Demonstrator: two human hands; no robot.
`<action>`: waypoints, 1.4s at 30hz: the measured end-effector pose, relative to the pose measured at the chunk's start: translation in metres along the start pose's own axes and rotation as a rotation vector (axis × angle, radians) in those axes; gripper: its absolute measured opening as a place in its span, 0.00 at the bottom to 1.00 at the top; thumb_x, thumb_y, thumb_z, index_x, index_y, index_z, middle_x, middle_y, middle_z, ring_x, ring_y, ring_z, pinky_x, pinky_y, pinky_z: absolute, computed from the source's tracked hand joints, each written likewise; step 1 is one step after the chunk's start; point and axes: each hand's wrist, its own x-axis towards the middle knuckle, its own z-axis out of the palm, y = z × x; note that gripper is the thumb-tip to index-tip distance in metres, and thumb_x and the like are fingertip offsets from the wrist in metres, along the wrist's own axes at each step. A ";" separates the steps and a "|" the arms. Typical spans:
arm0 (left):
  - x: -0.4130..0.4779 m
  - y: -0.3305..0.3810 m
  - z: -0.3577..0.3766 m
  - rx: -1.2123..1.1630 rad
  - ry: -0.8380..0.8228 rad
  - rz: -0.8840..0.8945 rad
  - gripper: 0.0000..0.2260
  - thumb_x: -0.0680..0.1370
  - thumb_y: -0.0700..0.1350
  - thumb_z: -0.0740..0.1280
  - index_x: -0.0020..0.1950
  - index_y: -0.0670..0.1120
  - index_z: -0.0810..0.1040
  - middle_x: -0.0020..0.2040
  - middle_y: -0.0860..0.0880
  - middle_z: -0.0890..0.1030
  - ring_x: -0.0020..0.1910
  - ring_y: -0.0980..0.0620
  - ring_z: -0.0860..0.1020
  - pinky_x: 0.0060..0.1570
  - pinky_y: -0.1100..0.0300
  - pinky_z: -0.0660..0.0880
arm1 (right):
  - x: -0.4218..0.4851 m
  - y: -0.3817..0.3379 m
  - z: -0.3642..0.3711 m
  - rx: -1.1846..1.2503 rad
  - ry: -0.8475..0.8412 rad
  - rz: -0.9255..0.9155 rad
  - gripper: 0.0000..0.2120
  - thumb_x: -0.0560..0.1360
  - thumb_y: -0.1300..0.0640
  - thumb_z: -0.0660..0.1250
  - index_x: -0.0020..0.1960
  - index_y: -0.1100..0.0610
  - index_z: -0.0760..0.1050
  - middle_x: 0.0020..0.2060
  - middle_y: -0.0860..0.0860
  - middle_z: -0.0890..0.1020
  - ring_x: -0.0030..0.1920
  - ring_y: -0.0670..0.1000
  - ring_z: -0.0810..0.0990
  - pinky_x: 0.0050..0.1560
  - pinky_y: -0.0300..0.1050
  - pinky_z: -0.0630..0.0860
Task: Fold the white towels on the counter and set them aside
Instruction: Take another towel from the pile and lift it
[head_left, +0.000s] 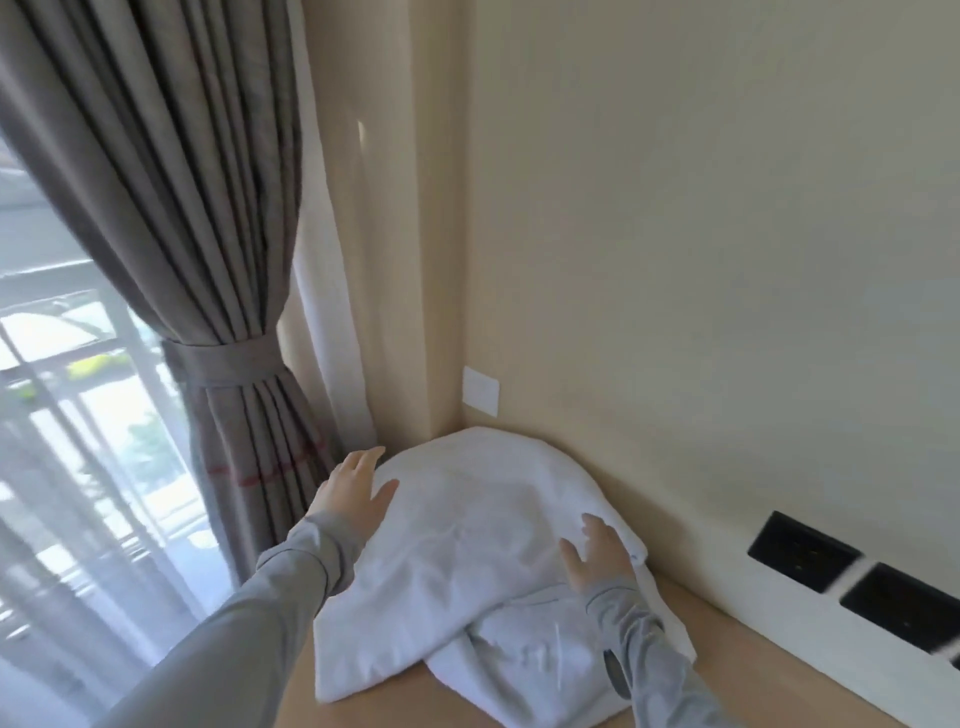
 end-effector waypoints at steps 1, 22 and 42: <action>0.010 -0.002 0.006 -0.033 -0.029 0.008 0.24 0.80 0.50 0.60 0.74 0.45 0.61 0.71 0.46 0.66 0.67 0.46 0.68 0.66 0.54 0.64 | 0.001 0.005 0.004 0.018 0.000 0.048 0.25 0.79 0.54 0.59 0.73 0.60 0.58 0.69 0.57 0.67 0.69 0.54 0.67 0.67 0.45 0.64; 0.227 -0.056 0.146 -0.057 -0.475 0.097 0.24 0.80 0.55 0.57 0.73 0.47 0.61 0.72 0.44 0.64 0.69 0.42 0.65 0.67 0.50 0.63 | 0.053 -0.035 0.082 1.003 0.477 0.875 0.16 0.73 0.54 0.71 0.51 0.67 0.77 0.43 0.60 0.79 0.45 0.61 0.78 0.45 0.49 0.75; 0.250 0.019 0.144 -0.288 -0.771 0.144 0.25 0.78 0.62 0.55 0.66 0.46 0.73 0.67 0.45 0.73 0.66 0.44 0.69 0.65 0.56 0.59 | -0.009 -0.050 0.028 1.287 0.647 0.237 0.16 0.63 0.64 0.69 0.49 0.56 0.82 0.47 0.59 0.84 0.48 0.61 0.83 0.42 0.54 0.81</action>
